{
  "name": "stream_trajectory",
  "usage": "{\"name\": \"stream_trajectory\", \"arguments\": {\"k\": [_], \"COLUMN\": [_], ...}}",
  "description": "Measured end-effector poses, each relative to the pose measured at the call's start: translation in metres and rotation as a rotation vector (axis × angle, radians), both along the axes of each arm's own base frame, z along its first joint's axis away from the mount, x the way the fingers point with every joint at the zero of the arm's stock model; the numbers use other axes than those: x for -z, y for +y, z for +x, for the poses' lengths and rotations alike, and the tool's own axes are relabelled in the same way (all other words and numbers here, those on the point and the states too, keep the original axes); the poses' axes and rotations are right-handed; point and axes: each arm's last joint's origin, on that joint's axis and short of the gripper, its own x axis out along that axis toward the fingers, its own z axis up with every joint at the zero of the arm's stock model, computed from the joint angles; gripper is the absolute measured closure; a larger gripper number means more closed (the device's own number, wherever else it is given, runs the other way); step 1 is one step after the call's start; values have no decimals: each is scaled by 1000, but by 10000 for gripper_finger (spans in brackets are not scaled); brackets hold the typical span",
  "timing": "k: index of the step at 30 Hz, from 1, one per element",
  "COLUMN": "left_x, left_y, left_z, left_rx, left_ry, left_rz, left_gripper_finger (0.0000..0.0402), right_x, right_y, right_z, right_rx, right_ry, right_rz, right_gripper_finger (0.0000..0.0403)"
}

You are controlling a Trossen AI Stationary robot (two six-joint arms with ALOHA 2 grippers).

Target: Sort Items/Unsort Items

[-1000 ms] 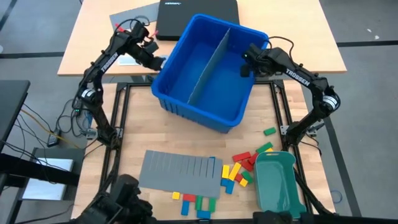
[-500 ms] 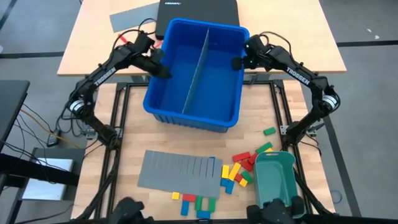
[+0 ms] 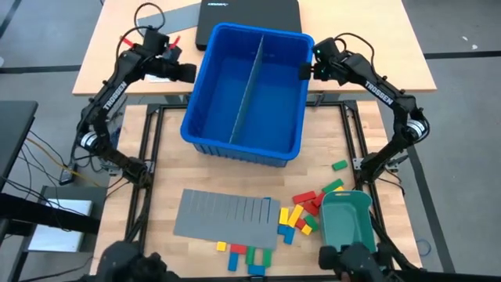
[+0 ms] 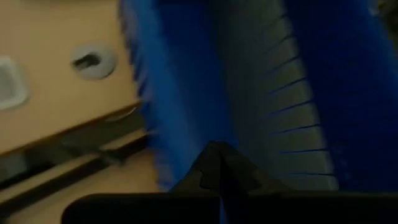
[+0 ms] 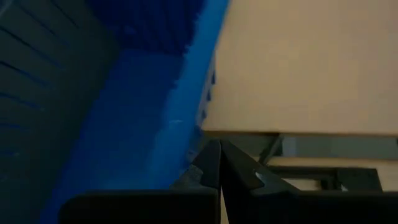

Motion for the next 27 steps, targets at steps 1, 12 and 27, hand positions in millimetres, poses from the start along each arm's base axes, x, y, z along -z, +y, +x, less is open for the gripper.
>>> {"name": "stream_trajectory", "arguments": {"k": [1, 12, 27], "left_x": [5, 78, 82], "left_y": [3, 2, -23], "left_z": [-2, -7, 47], "left_rx": [-9, 35, 205], "left_ry": [11, 25, -50], "left_rz": [-15, -265, -231], "left_gripper_finger": [401, 401, 401], "right_x": [3, 23, 8], "right_y": [-2, -18, -42], "right_z": [-2, -2, -16], "right_rx": [-2, -111, -180], "right_ry": [-9, -184, -367], "right_rz": [16, 33, -64], "right_gripper_finger": [401, 401, 402]}}
